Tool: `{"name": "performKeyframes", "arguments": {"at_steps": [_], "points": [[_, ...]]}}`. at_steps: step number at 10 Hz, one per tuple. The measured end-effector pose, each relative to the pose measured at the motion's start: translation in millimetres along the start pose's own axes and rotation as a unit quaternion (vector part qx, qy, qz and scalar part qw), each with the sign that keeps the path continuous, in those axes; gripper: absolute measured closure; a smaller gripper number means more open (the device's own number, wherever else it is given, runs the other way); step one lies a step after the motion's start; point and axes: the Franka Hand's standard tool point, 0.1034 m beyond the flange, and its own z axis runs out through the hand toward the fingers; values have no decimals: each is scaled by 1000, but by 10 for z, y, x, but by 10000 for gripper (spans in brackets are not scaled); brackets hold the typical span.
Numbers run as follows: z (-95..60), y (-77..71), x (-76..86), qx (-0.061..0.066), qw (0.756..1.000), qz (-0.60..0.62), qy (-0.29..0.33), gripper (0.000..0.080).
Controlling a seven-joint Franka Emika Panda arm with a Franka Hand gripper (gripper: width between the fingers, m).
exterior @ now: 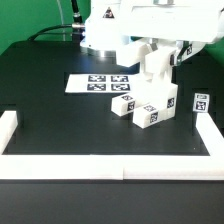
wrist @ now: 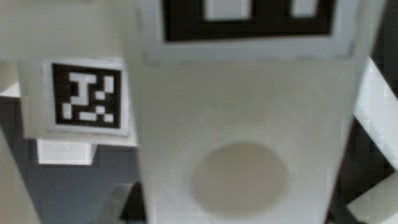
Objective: Assemble chair
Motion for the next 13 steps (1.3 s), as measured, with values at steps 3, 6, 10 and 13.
{"name": "performKeyframes", "arguments": {"at_steps": [3,6,10,13], "points": [[-2,2,3,0,1000,-3,0,509],[-2,0,5,0,1000,-1,0,509],[-19,45,41,-2,998,61,-5,509],[-31,27,65,7,990,138,-6,509]]}}
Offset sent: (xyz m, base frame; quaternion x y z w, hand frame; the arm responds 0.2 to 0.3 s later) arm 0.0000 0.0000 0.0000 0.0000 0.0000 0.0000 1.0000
